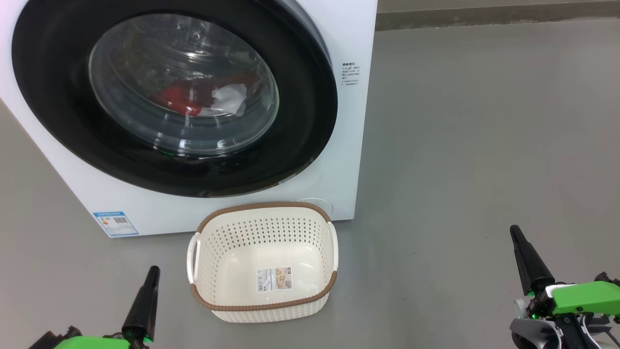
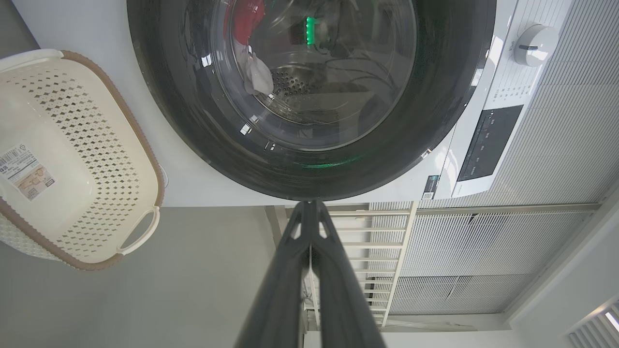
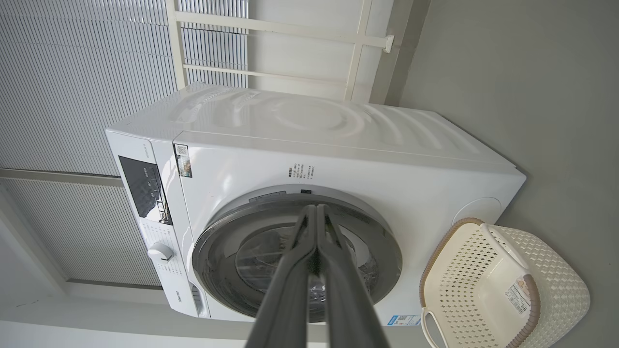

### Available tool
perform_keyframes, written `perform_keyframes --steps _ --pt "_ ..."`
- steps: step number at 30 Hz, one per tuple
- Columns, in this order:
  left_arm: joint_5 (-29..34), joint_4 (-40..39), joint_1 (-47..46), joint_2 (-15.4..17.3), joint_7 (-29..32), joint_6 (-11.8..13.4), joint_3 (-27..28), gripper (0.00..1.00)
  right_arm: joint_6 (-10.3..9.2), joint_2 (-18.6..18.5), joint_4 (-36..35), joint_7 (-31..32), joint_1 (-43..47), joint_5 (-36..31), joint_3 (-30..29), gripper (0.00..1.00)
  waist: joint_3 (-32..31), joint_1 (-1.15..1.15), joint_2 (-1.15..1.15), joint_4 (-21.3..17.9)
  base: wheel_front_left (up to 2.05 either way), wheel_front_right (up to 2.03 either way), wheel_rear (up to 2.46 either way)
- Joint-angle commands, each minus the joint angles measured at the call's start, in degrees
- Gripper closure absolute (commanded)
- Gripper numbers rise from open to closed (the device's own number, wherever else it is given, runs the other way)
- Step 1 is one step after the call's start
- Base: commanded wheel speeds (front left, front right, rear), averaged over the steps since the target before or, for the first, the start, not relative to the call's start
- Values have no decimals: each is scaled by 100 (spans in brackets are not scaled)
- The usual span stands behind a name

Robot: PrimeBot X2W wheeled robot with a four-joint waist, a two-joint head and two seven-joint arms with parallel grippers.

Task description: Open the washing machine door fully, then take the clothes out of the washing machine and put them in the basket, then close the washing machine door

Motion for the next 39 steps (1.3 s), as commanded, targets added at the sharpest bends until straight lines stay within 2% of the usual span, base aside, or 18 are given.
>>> perform_keyframes --steps 1,16,17,23,28,32,39 --pt "57 -118 -227 62 18 -41 194 100 3 -66 -143 31 -246 -49 107 100 0 0 0 0 0 0 0" --pt "57 -118 -227 62 18 -41 194 100 3 -66 -143 31 -246 -49 107 100 0 0 0 0 0 0 0" --pt "-2 16 6 -1 0 1 -4 0 1 4 20 -2 5 2 2 0 0 0 0 0 0 0 0" --pt "9 159 89 -39 -36 2 -44 0 1 63 176 -29 92 -19 25 0 3 1 0 0 0 0 0" --pt "35 108 62 -35 -122 1 -89 0 1 44 139 -92 75 -60 46 0 -10 13 0 -1 0 0 0" --pt "67 69 45 -31 -191 -1 -122 0 1 23 114 -153 66 -98 71 0 1 1 0 -2 0 0 0" --pt "269 4 4 -7 -313 -3 -186 0 1 -48 91 -290 33 -238 152 0 7 0 0 -4 0 0 0"
